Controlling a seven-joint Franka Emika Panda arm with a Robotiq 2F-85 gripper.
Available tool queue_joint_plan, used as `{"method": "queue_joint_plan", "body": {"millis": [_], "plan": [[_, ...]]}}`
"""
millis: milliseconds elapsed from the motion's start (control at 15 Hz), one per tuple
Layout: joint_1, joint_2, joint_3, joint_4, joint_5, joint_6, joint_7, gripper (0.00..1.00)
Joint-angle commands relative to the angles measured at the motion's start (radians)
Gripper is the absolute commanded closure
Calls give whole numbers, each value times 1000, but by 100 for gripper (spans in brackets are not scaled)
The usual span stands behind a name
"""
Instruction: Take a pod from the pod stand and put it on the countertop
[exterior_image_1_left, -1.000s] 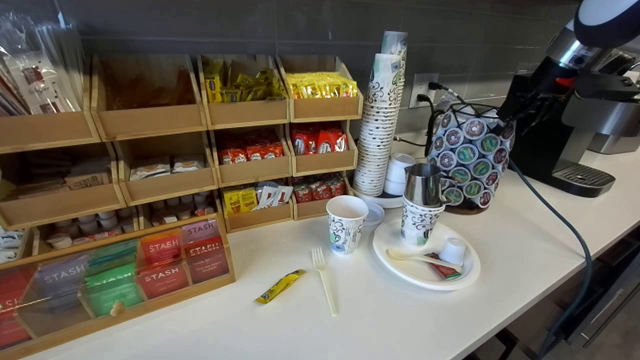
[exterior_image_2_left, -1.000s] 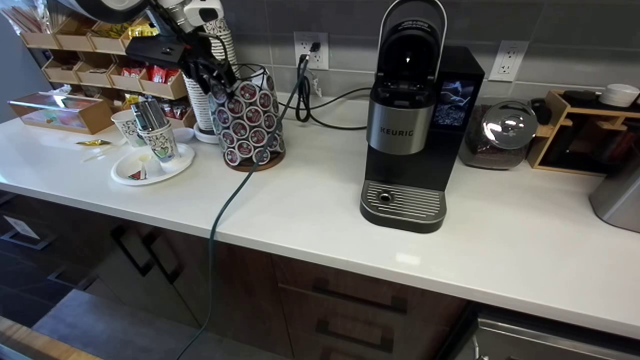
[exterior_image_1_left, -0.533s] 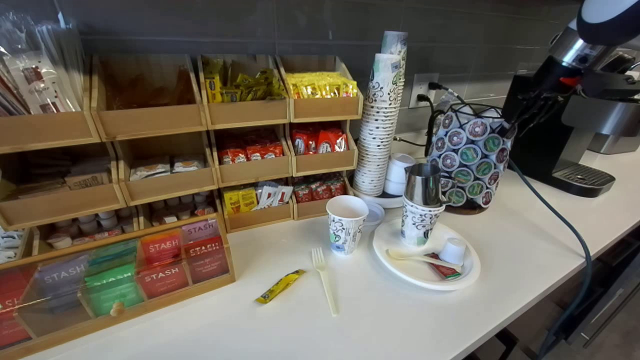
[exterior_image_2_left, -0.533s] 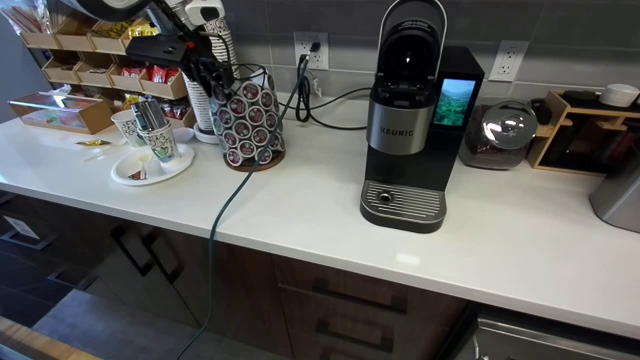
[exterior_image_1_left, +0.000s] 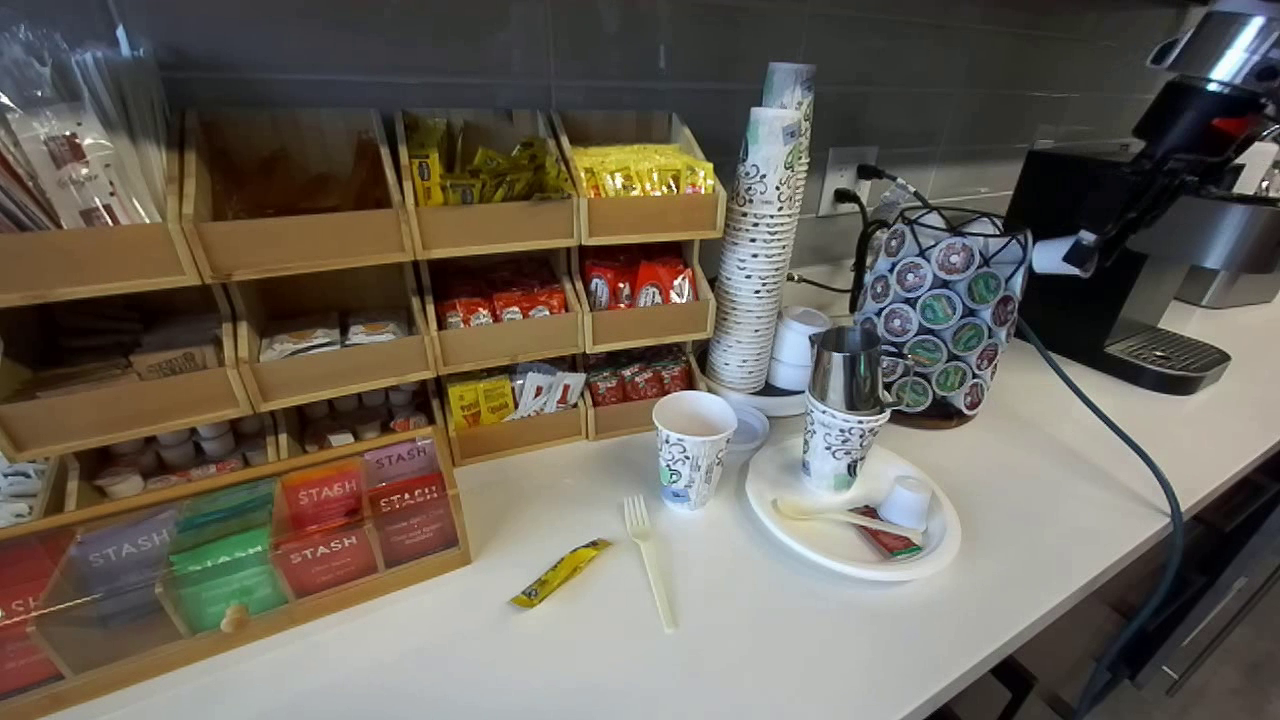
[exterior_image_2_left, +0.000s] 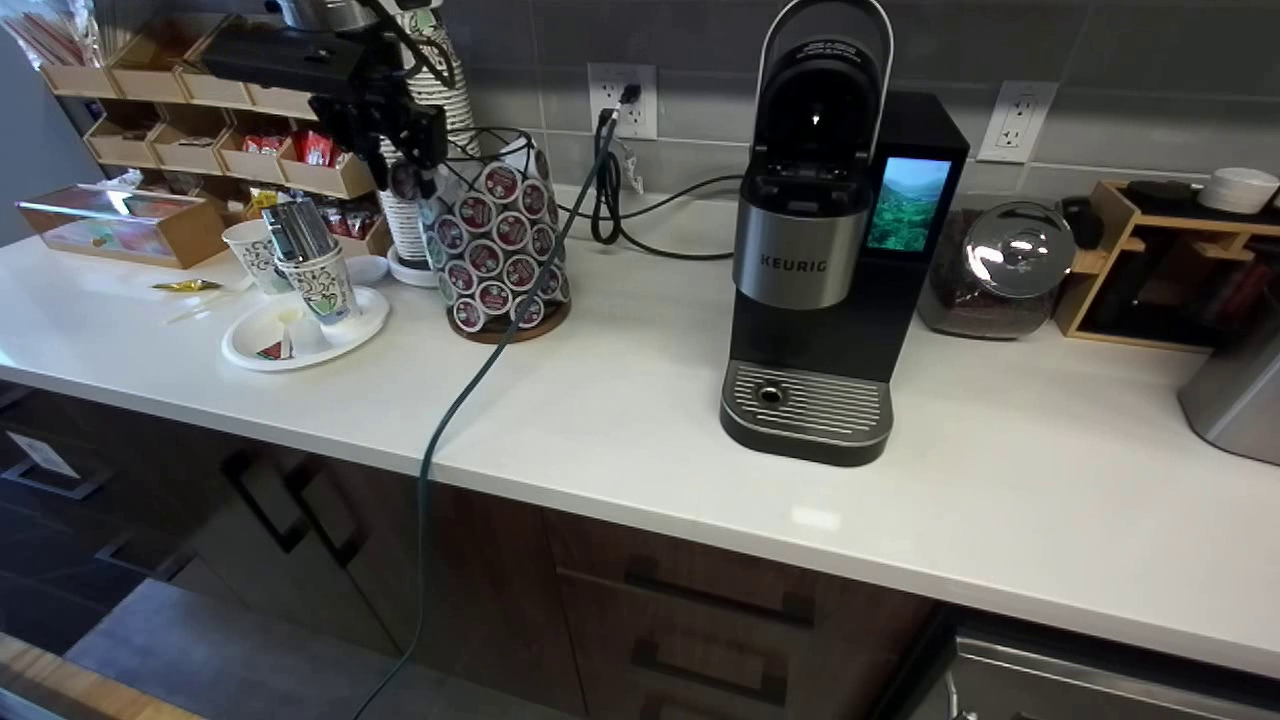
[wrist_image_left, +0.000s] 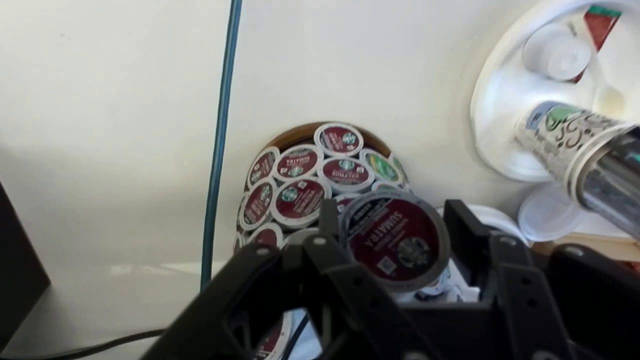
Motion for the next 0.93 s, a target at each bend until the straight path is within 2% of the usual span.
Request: {"method": "queue_joint_plan", "body": {"millis": [0, 267, 467, 600, 867], "plan": [[7, -93, -26, -60, 5, -187, -150, 70], [47, -58, 3, -93, -6, -331, -180, 70], [77, 29, 58, -112, -86, -357, -55, 70], [94, 90, 97, -119, -174, -308, 73, 70], [149, 273, 158, -33, -365, -259, 310, 70]]}}
